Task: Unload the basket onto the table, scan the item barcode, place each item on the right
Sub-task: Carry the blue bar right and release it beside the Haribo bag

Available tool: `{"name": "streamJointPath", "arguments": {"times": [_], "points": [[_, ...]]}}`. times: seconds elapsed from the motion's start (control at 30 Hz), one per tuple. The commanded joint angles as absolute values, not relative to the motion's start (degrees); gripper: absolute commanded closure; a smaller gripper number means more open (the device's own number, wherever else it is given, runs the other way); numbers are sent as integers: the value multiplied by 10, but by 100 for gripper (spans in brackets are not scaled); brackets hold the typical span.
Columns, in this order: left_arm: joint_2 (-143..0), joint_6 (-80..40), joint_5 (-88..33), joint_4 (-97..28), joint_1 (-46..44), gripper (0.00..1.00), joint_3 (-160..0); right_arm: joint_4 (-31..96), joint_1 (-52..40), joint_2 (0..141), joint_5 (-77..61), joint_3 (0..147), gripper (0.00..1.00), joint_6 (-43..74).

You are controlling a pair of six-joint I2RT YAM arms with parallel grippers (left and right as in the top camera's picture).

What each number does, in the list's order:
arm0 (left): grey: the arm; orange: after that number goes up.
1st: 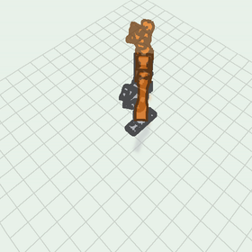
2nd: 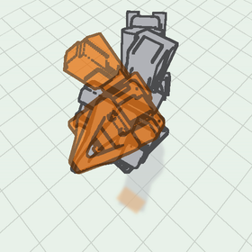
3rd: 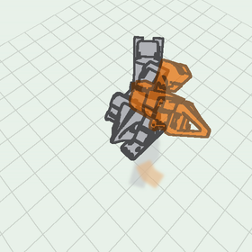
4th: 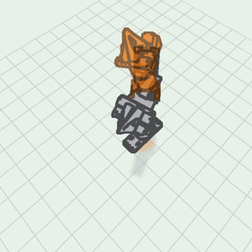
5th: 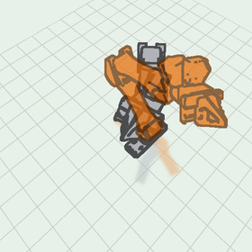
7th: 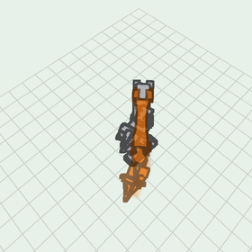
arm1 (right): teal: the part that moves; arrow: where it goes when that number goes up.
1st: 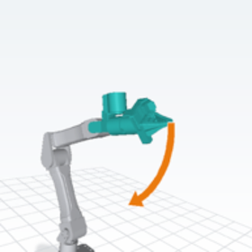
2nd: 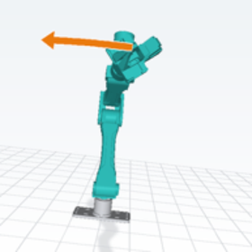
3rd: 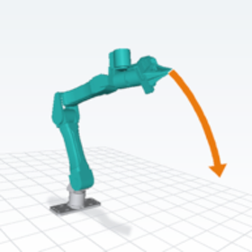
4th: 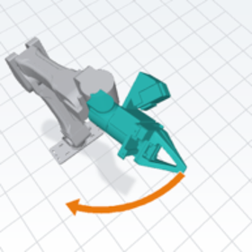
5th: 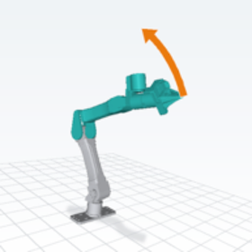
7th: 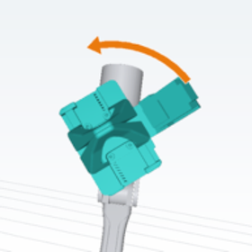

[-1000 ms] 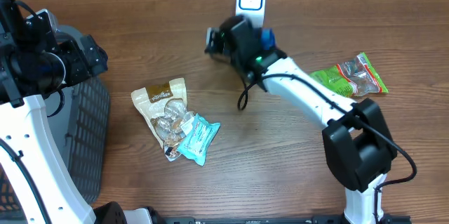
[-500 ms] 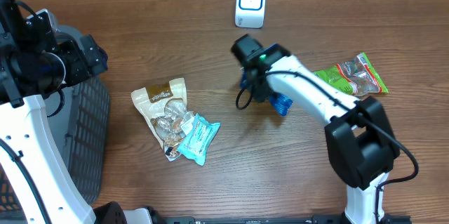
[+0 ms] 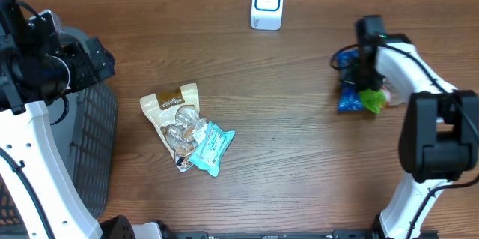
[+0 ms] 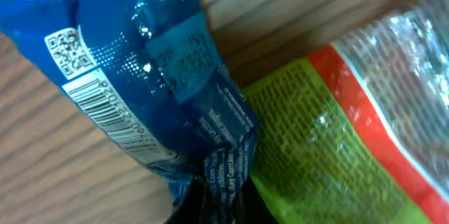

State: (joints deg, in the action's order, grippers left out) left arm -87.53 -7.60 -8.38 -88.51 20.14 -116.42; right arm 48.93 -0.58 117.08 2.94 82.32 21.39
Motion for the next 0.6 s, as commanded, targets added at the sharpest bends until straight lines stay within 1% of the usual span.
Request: {"name": "streamJointPath", "arguments": {"times": [0.0,0.13,0.33,0.37,0.4,0.43,0.47,0.5,0.53,0.57], "points": [[-869,-86,-88,-884,202,0,-1174,478,44,1171,43,780,96,228],[-869,-86,-88,-884,202,0,-1174,481,93,1170,42,780,96,227],[-869,-86,-88,-884,202,0,-1174,487,132,1170,28,782,96,227],[-869,-86,-88,-884,202,0,-1174,490,134,1170,19,785,95,227],[-869,-86,-88,-884,202,1,-1174,494,136,1170,6,789,78,223],[-869,-86,-88,-884,202,0,-1174,503,136,1170,-13,799,56,210],[-869,-86,-88,-884,202,0,-1174,514,136,1169,-35,811,29,182],[-869,-86,-88,-884,202,0,-1174,525,135,1169,-48,822,19,160],[-869,-86,-88,-884,202,0,-1174,540,132,1166,-52,839,13,154],[-869,-86,-88,-884,202,0,-1174,552,129,1162,-51,854,10,154]]}}
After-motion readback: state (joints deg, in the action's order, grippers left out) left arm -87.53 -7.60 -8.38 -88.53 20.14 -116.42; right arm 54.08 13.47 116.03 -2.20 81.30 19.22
